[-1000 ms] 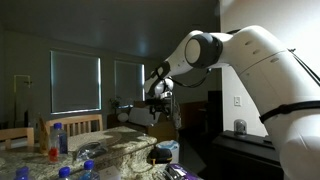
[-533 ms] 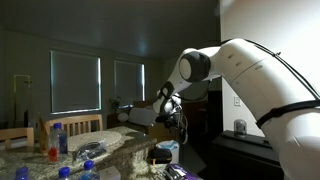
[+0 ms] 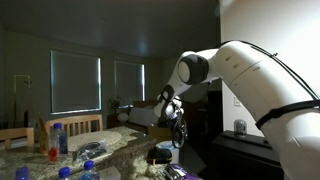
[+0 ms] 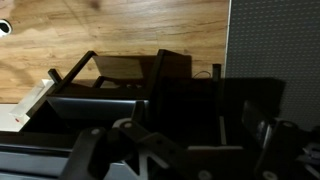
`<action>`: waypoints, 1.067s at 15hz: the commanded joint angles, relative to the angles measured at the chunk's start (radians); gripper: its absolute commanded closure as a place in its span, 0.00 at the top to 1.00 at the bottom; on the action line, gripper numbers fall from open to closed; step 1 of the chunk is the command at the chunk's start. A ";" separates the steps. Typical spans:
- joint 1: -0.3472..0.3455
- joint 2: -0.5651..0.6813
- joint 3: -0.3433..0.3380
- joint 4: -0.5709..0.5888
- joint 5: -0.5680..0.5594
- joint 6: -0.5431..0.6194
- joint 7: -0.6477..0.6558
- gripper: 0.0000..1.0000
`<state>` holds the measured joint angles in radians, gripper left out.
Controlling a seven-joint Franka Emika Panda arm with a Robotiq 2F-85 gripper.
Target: Put the cable on the lower counter on the upper counter and then put the case on the upper counter on the lower counter
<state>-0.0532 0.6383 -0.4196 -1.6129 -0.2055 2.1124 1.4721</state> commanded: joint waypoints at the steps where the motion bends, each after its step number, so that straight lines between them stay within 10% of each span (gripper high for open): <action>1: -0.004 -0.035 0.036 -0.052 -0.002 -0.046 0.063 1.00; 16: 0.007 -0.029 0.154 -0.093 0.014 -0.074 0.035 1.00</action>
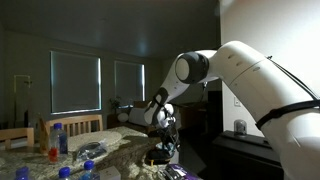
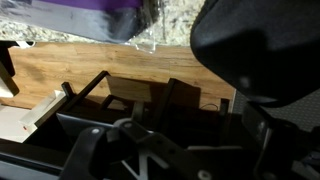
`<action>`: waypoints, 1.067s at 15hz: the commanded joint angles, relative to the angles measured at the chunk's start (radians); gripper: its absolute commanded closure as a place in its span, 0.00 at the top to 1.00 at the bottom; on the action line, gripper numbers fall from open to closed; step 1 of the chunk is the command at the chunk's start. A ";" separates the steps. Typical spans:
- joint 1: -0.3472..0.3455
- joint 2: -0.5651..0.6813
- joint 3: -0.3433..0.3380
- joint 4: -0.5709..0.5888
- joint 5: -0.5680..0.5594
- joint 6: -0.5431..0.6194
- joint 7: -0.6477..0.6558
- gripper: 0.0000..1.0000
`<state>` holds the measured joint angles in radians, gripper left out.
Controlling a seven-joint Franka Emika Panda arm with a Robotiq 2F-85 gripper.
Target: Put the cable on the lower counter on the upper counter and then put the case on the upper counter on the lower counter
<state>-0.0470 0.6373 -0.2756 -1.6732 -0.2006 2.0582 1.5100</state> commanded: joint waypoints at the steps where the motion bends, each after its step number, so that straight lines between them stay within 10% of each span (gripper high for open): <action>1: 0.000 -0.030 0.009 -0.036 0.007 -0.021 -0.002 1.00; 16: 0.038 -0.015 0.098 0.011 0.086 0.002 -0.004 1.00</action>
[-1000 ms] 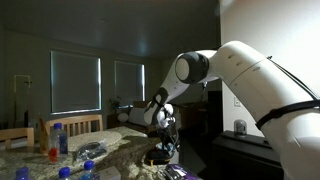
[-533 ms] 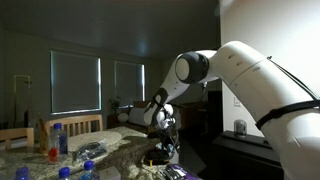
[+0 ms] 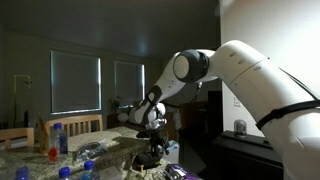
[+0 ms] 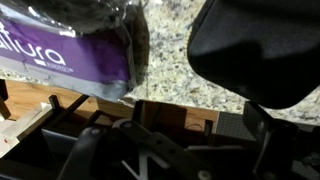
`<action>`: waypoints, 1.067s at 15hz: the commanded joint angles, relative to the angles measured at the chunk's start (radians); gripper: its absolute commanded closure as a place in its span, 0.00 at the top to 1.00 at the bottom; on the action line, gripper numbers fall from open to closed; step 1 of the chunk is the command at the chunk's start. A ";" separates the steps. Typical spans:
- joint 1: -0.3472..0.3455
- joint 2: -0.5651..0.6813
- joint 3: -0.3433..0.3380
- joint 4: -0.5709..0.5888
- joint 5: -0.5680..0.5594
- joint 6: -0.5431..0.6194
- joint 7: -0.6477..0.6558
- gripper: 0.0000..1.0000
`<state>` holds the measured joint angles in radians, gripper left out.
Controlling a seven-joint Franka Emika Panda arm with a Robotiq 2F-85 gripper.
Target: Put the cable on the lower counter on the upper counter and then put the case on the upper counter on the lower counter
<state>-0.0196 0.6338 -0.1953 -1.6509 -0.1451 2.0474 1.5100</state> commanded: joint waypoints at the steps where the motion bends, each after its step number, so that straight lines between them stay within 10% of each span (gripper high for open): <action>1: 0.017 -0.012 0.025 -0.015 0.035 0.019 -0.004 1.00; 16: 0.079 -0.251 0.054 -0.141 0.033 0.188 -0.009 1.00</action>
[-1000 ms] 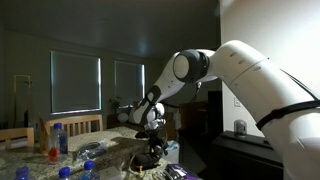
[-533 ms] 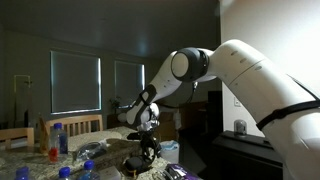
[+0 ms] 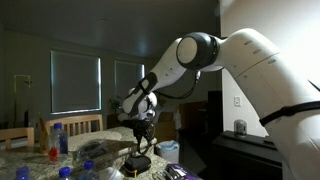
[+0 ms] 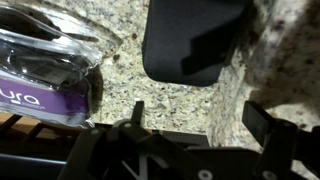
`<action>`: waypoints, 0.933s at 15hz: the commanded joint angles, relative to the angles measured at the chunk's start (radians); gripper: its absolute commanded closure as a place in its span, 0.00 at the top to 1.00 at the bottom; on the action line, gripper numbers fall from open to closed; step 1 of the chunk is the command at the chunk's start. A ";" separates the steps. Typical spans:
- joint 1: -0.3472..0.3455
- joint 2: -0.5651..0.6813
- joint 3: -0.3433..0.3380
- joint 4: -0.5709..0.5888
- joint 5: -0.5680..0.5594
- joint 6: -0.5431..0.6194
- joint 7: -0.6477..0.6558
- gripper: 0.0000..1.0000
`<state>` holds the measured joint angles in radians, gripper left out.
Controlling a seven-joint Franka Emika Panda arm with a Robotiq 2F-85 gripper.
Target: Put the cable on the lower counter on the upper counter and then put the case on the upper counter on the lower counter
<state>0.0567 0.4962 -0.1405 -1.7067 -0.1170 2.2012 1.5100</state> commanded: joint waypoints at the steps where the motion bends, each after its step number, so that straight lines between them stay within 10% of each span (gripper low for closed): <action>1: 0.000 -0.146 0.006 -0.083 0.004 0.018 -0.032 1.00; 14: 0.052 -0.313 0.193 0.074 0.083 -0.353 -0.529 1.00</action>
<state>0.1119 0.1888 0.0376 -1.6602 -0.0550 1.9113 1.1195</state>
